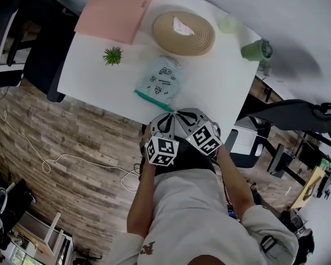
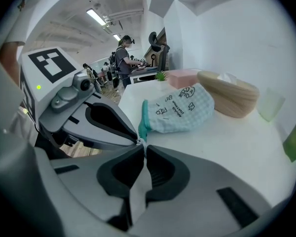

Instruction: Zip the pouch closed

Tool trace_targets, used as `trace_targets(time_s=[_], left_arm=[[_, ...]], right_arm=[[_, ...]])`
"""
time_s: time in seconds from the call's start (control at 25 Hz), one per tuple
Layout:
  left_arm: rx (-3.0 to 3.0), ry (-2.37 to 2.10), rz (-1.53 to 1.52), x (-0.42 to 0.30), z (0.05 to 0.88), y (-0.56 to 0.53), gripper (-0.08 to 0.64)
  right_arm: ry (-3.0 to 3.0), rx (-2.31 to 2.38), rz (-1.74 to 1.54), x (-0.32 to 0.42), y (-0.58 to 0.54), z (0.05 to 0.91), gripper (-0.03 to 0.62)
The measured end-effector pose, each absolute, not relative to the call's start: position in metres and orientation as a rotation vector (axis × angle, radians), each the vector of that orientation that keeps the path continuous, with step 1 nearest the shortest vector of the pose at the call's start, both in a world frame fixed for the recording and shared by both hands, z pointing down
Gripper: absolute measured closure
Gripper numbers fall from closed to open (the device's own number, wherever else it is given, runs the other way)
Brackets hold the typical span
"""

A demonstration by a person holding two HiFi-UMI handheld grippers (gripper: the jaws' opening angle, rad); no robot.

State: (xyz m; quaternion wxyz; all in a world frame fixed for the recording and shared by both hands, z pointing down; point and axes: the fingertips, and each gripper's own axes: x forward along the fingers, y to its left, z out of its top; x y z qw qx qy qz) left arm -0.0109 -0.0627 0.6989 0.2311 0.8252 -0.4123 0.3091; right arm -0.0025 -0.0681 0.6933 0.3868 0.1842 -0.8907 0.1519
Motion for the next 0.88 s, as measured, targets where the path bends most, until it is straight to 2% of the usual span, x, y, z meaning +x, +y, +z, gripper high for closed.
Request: trace_targets(time_s=[0.12, 0.88], left_arm=[[2.277, -1.115, 0.879, -0.0112, 0.6995, -0.0613, 0.558], [2.301, -1.061, 0.926, -0.0162, 0.6939, -0.0608, 0.561]], right_arm=[[-2.265, 0.457, 0.377, -0.0037, -0.0650, 0.6934, 0.574], [-2.236, 0.489, 0.345, -0.0012, -0.0618, 0.6889, 0.583]])
